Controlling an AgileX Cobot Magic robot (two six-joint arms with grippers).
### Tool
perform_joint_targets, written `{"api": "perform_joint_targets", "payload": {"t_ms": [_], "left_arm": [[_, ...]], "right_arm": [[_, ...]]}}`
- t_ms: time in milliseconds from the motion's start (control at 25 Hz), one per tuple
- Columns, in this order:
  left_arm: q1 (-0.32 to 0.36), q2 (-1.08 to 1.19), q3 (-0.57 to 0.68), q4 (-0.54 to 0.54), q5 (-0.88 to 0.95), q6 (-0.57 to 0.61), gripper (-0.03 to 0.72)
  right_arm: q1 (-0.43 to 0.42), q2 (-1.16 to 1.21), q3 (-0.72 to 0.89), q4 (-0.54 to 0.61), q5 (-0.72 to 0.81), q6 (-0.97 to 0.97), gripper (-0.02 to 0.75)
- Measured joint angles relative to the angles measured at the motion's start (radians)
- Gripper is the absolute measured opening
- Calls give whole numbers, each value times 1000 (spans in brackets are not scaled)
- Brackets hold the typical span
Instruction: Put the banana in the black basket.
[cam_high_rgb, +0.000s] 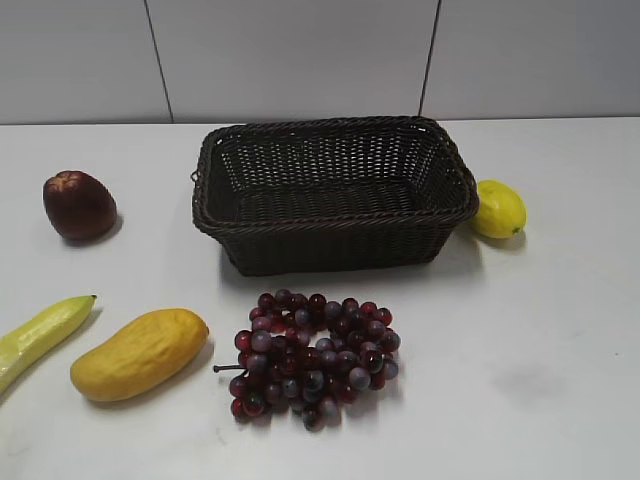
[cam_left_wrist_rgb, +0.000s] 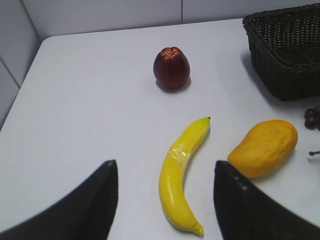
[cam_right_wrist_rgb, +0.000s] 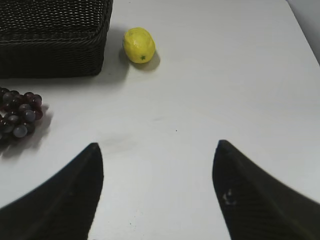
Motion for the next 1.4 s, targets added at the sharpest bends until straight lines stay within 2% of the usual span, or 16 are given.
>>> {"api": "perform_joint_targets", "payload": {"t_ms": [120, 480, 960, 1200, 1400], "left_arm": [[0, 62, 0, -1, 0, 0, 583], [0, 464, -31, -2, -45, 0, 583], [0, 869, -79, -3, -92, 29, 583], [0, 1071, -79, -5, -209, 44, 583], [0, 1203, -79, -17, -326, 137, 583]], "right_arm": [[0, 0, 0, 0, 0, 0, 519], [0, 0, 0, 0, 0, 0, 519], [0, 0, 0, 0, 0, 0, 519], [0, 0, 0, 0, 0, 0, 519], [0, 0, 0, 0, 0, 0, 519]]}}
